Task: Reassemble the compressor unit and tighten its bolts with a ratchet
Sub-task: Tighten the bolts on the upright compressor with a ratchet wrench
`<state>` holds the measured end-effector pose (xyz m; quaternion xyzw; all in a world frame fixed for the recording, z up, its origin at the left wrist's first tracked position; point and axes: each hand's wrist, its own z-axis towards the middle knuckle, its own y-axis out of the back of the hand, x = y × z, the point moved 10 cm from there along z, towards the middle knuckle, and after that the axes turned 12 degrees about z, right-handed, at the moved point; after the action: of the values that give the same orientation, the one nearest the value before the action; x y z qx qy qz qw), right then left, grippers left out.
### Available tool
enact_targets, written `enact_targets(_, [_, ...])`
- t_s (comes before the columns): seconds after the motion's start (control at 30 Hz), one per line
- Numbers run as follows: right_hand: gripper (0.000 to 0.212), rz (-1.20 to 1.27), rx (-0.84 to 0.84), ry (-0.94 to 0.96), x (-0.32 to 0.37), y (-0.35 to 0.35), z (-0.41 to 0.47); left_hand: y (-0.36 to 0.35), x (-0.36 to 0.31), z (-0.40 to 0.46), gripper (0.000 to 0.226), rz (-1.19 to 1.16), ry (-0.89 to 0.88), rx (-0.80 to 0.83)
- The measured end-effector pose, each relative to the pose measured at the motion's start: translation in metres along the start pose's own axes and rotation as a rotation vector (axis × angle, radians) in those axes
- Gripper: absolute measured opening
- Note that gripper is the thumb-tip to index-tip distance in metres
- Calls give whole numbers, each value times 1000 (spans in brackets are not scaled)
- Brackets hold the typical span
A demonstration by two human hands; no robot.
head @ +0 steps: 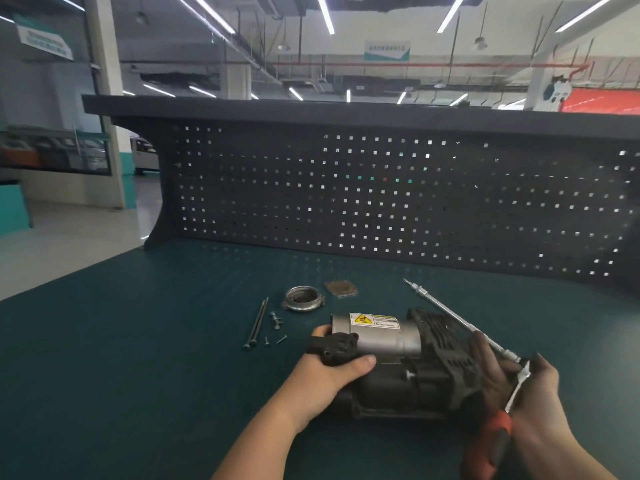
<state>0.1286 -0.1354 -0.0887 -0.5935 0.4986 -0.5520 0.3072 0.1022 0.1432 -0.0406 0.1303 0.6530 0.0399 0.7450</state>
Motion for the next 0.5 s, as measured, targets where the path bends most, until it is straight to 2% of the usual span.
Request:
enact_targets(0.07, [35, 102, -30, -30, -7, -2, -3, 3, -3, -4, 54, 7, 5, 5])
enact_targets(0.27, [36, 5, -51, -11, -19, -14, -31, 18, -23, -16, 47, 21, -8, -10])
enact_targets(0.43, [38, 71, -80, 10, -35, -19, -50, 31, -44, -24, 33, 94, -56, -9])
enact_targets(0.5, [40, 115, -115, 36, -41, -18, -57, 35, -57, -26, 39, 127, -87, 4])
